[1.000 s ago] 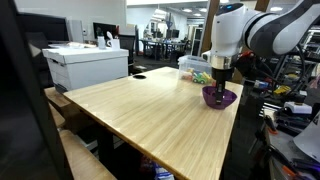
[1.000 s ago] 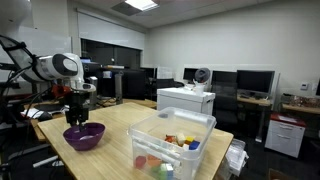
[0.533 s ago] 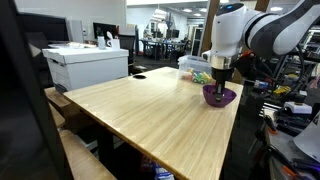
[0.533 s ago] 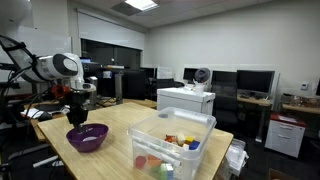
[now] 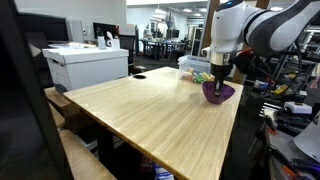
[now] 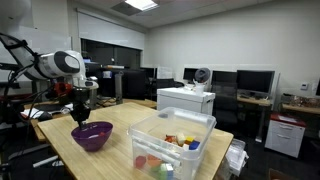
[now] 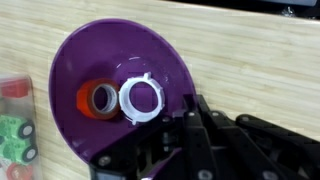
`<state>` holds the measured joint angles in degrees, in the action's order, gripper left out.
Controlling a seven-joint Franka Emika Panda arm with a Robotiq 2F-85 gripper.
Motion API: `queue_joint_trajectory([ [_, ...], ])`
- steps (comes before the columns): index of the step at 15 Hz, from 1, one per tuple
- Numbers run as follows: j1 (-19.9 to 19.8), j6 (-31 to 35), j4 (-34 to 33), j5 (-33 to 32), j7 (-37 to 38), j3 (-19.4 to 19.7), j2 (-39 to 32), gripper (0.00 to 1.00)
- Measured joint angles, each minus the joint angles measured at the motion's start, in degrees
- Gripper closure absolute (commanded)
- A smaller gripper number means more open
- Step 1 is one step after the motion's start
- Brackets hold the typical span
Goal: Pour the contents in the purple bowl into the clear container
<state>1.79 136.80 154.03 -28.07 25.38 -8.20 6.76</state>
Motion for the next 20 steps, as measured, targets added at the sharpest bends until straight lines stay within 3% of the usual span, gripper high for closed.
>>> queue_joint_trajectory([
  [4, 0.0, -1.3, -2.1, 2.8, -4.2, 1.1, 2.5, 0.99],
  [11, 0.0, -9.3, -9.2, 13.1, -18.7, 3.6, 8.4, 0.99],
  [20, -0.1, -18.4, -21.3, 22.4, -37.6, 11.3, 9.7, 0.99],
])
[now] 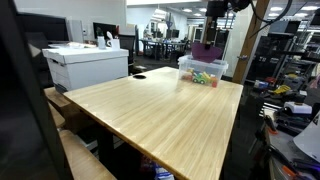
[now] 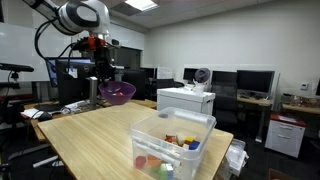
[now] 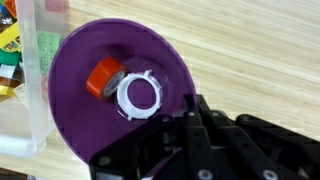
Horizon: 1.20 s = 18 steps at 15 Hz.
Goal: Pour the contents in the purple bowl into the clear container
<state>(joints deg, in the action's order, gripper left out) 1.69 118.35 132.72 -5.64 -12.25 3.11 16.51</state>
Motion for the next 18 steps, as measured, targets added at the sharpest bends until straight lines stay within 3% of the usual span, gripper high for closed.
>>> queue_joint_trajectory([
  [7, -1.0, -4.7, -6.0, 9.9, -12.7, 8.0, -1.0, 0.99],
  [18, -5.6, -10.7, -11.7, 24.1, -23.5, 16.9, -3.5, 0.99],
])
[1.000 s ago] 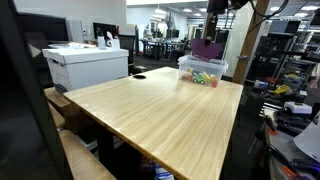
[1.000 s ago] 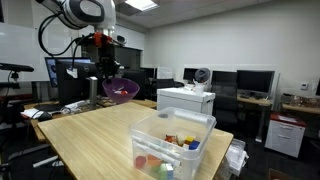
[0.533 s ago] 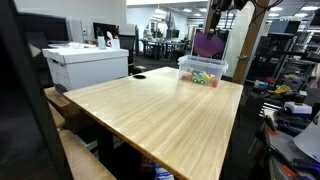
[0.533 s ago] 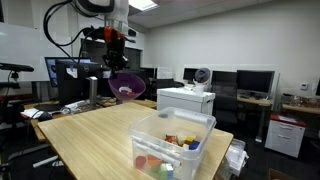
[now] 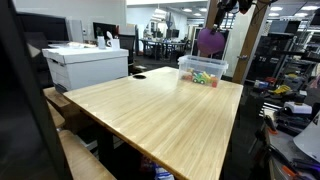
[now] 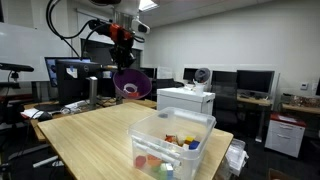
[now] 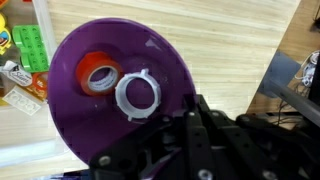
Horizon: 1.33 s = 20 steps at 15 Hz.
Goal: Pour the contents in the purple bowl into the clear container
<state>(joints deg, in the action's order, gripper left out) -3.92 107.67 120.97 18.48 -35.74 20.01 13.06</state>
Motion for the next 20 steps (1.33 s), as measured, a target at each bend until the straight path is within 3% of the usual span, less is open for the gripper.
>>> queue_joint_trajectory([
  [10, -4.9, -2.0, -2.1, 9.4, -8.6, 5.3, -0.1, 0.99],
  [20, -8.3, -11.2, -6.4, 17.4, -17.1, 9.6, -2.1, 0.99],
])
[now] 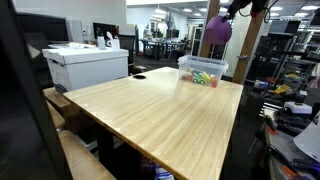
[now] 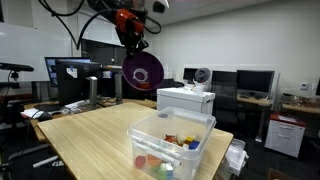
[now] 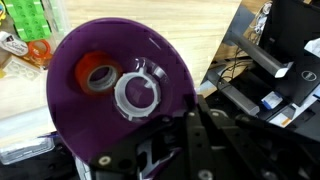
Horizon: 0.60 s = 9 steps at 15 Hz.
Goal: Pour the contents in the purple bowl into the clear container
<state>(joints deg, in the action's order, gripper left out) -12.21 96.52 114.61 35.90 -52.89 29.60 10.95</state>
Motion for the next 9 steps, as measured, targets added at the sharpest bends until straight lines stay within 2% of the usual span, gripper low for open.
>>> queue_joint_trajectory([
  [9, -1.2, -5.7, -5.7, 4.2, -1.1, -0.6, -5.2, 0.99],
])
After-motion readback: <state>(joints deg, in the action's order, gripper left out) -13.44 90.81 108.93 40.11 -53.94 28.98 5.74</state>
